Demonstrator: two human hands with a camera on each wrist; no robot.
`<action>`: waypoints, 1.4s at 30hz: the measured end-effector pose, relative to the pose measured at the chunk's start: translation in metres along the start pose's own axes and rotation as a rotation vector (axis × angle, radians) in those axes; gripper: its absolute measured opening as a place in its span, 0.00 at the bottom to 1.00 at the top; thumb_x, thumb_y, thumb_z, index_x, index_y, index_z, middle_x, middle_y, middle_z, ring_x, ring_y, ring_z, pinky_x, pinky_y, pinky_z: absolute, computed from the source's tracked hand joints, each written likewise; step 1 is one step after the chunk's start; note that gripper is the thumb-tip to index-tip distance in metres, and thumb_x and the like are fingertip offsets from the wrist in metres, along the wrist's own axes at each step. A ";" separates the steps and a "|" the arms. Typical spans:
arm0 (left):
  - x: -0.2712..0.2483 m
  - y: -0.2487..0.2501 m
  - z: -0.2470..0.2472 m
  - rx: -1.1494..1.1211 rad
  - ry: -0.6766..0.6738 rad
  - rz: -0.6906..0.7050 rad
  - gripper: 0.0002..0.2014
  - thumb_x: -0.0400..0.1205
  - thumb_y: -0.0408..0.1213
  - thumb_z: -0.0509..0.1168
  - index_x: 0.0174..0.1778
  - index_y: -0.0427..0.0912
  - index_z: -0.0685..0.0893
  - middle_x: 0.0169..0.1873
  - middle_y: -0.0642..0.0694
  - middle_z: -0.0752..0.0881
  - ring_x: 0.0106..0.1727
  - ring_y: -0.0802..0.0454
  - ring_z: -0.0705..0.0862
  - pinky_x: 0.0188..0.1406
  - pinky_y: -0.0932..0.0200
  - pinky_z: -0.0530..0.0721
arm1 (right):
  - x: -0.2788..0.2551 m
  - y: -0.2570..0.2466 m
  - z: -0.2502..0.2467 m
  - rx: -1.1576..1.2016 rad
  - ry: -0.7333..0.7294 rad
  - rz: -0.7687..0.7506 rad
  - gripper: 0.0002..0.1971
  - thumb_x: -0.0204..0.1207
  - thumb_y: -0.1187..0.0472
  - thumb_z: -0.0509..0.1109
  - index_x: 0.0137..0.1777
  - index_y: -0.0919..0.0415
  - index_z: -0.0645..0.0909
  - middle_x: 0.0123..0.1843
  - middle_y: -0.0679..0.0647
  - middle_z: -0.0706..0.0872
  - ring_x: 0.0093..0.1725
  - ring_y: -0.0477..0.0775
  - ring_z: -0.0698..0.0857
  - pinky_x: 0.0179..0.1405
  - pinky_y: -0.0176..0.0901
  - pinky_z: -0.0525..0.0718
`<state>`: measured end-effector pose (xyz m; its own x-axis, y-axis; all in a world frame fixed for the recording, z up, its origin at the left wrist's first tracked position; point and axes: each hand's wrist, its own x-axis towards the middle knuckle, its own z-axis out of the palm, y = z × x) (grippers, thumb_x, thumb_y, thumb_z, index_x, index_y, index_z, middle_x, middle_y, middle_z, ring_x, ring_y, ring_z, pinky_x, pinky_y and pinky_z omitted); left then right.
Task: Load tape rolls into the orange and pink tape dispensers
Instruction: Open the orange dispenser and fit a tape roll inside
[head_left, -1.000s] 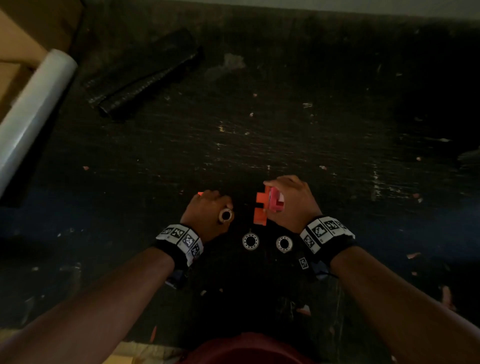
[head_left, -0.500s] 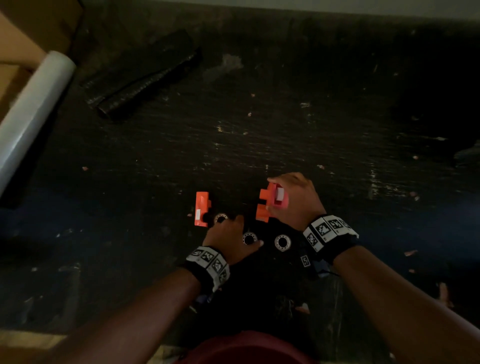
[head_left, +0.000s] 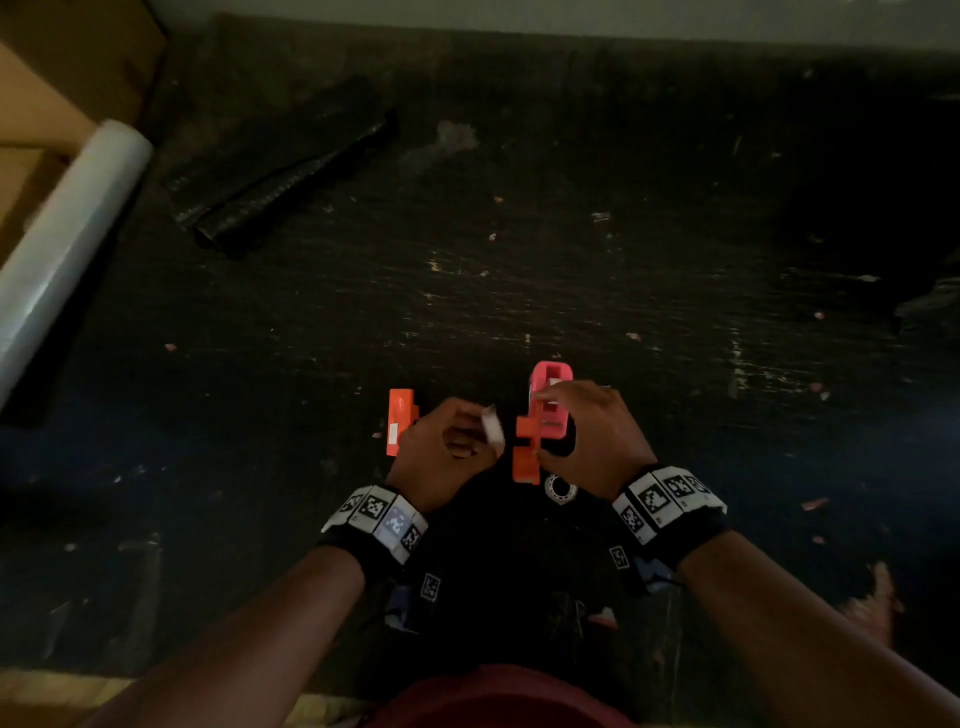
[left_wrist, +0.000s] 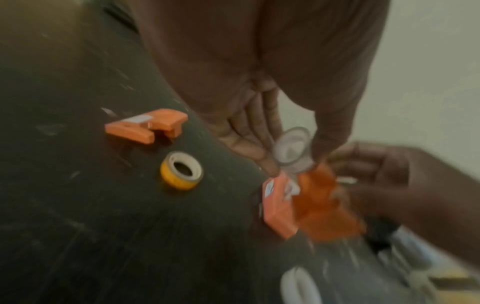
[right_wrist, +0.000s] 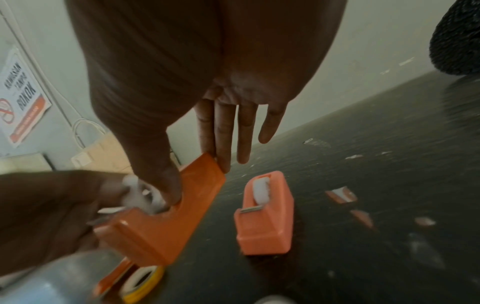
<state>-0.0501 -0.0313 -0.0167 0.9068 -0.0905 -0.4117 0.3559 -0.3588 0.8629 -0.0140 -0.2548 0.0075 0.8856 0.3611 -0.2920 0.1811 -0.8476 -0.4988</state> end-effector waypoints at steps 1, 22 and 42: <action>-0.001 0.002 -0.003 -0.040 -0.012 0.027 0.21 0.75 0.31 0.81 0.62 0.48 0.86 0.54 0.51 0.92 0.52 0.63 0.91 0.50 0.69 0.88 | 0.000 -0.003 0.002 0.005 -0.014 -0.004 0.32 0.68 0.45 0.79 0.72 0.43 0.74 0.74 0.47 0.79 0.77 0.51 0.73 0.79 0.57 0.66; -0.002 0.020 -0.017 -0.085 -0.163 0.128 0.26 0.75 0.29 0.80 0.69 0.47 0.86 0.60 0.51 0.92 0.59 0.59 0.91 0.57 0.63 0.90 | -0.005 -0.025 0.001 0.134 0.017 -0.070 0.29 0.72 0.48 0.78 0.73 0.46 0.75 0.71 0.46 0.82 0.70 0.45 0.77 0.68 0.40 0.69; -0.005 0.032 -0.011 0.276 0.017 0.438 0.08 0.78 0.35 0.79 0.50 0.52 0.93 0.57 0.55 0.83 0.61 0.66 0.83 0.61 0.74 0.80 | 0.002 -0.019 0.001 0.148 0.040 -0.025 0.34 0.68 0.51 0.82 0.75 0.47 0.74 0.73 0.48 0.81 0.74 0.49 0.77 0.73 0.47 0.73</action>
<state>-0.0410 -0.0319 0.0164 0.9618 -0.2728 -0.0221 -0.1289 -0.5227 0.8427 -0.0157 -0.2377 0.0152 0.8987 0.3625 -0.2467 0.1404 -0.7708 -0.6214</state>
